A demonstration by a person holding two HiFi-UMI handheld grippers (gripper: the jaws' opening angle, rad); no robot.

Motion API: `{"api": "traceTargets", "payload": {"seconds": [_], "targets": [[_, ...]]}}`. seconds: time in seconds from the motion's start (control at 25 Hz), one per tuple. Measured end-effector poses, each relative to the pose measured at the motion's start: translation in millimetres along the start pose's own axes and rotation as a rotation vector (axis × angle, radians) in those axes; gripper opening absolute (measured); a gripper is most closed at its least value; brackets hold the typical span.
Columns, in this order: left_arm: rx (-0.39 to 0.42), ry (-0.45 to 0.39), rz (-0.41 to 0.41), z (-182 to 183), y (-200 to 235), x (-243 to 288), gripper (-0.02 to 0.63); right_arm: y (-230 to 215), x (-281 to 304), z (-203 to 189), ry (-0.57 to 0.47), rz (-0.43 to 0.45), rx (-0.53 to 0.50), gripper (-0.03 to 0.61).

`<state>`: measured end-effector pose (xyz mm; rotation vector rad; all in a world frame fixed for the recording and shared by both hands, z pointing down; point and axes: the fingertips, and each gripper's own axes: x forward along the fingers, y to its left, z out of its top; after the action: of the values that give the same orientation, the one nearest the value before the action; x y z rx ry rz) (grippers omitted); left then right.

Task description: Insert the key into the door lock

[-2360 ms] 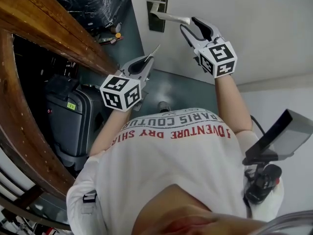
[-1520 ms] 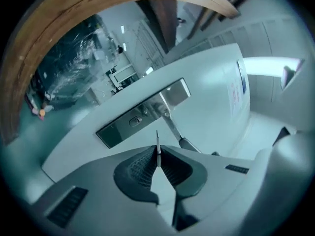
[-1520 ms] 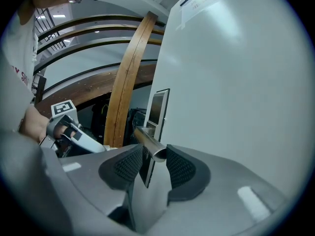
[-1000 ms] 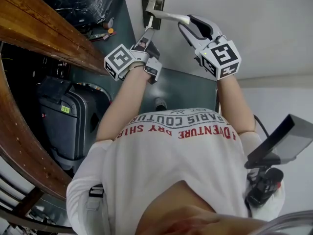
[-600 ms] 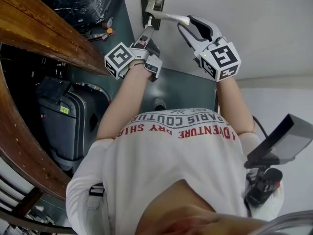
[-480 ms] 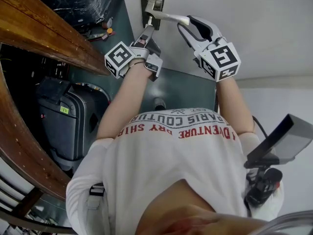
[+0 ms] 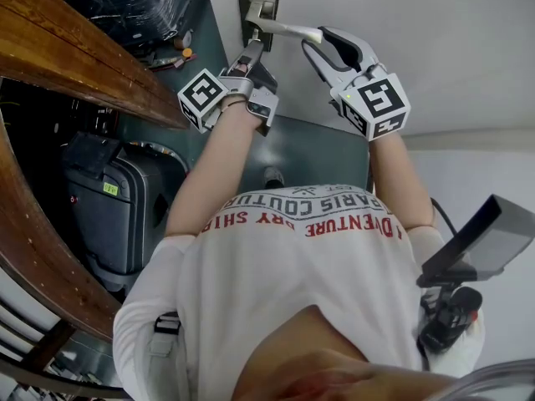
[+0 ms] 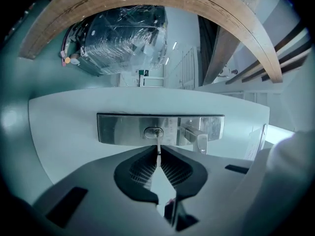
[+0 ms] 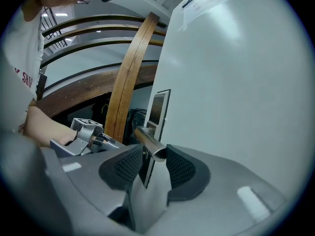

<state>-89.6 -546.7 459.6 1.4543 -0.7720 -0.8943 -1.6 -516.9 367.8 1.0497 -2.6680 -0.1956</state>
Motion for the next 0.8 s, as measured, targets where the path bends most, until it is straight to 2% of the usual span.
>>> {"api": "traceTargets", "payload": {"seconds": [0.16,0.36,0.8], "targets": [[-0.052,-0.001,-0.006,-0.7,-0.1,-0.4,0.021,0.2,-0.5,0.9,-0.003,-0.002,-0.002,0.144],[0.05,-0.001,0.019,-1.3,-3.1,-1.5,0.02,0.8,-1.8,1.7,-0.006,-0.002,0.0,0.144],[0.012,0.001,0.011,-2.8,-2.6,-3.8,0.02,1.0,-1.3,1.5,-0.002,0.002,0.002,0.144]]}}
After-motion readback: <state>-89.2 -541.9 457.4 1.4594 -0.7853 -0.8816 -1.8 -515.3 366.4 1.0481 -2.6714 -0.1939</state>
